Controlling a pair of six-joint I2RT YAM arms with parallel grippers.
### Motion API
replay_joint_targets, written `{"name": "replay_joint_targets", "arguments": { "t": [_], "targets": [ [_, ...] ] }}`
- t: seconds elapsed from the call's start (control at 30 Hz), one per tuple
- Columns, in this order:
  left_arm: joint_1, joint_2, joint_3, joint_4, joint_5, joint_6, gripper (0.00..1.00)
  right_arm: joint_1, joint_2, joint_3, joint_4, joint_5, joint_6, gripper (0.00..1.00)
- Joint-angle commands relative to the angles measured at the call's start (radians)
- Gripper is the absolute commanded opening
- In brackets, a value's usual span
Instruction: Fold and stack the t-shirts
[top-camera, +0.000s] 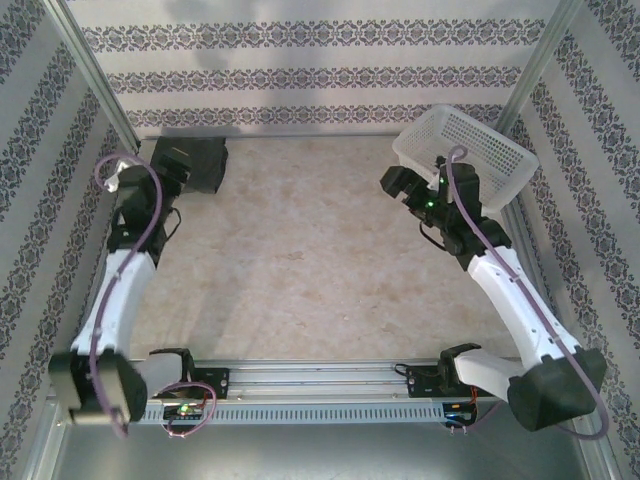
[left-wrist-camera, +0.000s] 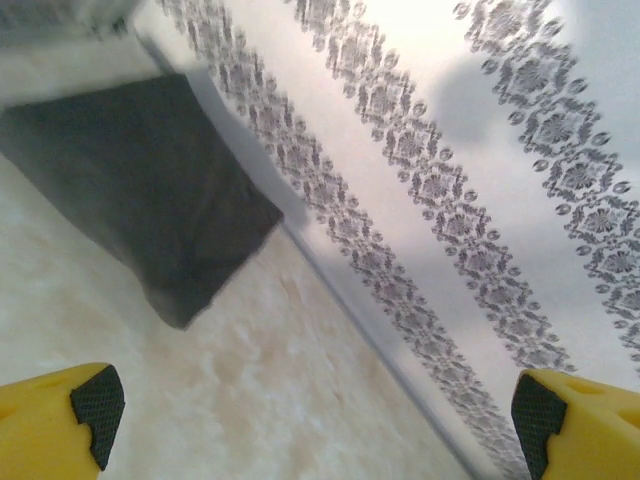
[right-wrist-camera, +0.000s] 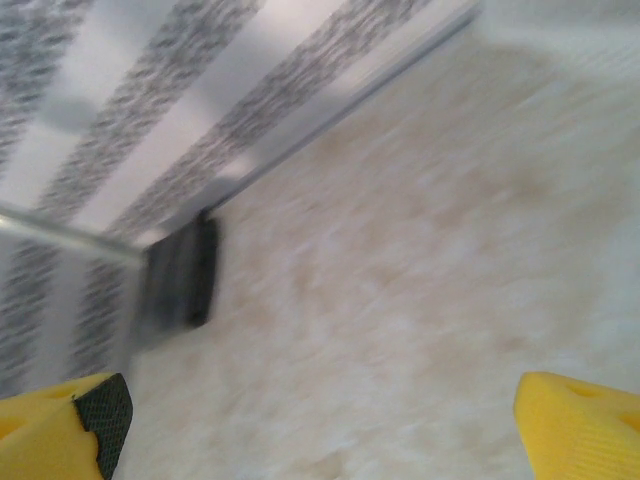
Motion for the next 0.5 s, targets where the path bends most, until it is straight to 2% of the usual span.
{"name": "replay_joint_targets", "arguments": {
  "t": [0.0, 0.1, 0.17, 0.23, 0.3, 0.33, 0.4, 0.47],
  "targets": [
    [-0.09, -0.052, -0.071, -0.25, -0.447, 0.245, 1.0, -0.014, -0.015, -0.048, -0.069, 0.343, -0.229, 0.98],
    [-0.096, -0.165, -0.268, -0.049, -0.353, 0.542, 1.0, 0.0, -0.074, -0.292, 0.262, 0.467, -0.502, 0.98],
    [-0.087, -0.206, -0.445, 0.104, -0.326, 0.642, 1.0, 0.003, -0.09, -0.458, 0.501, 0.51, -0.675, 0.98],
    [-0.054, -0.204, -0.53, 0.177, -0.244, 0.679, 1.0, -0.025, -0.055, -0.531, 0.585, 0.514, -0.699, 0.98],
    [-0.038, -0.145, -0.558, 0.202, -0.224, 0.682, 1.0, -0.063, 0.006, -0.541, 0.565, 0.491, -0.66, 0.98],
    [-0.023, -0.099, -0.577, 0.256, -0.187, 0.684, 1.0, -0.074, 0.039, -0.548, 0.582, 0.474, -0.659, 0.98],
    [-0.002, -0.007, -0.639, 0.471, -0.102, 0.695, 1.0, -0.084, 0.101, -0.584, 0.694, 0.443, -0.682, 0.98],
    [0.013, 0.084, -0.613, 0.547, -0.064, 0.704, 1.0, -0.102, 0.168, -0.597, 0.78, 0.414, -0.679, 0.98]
  ]
}}
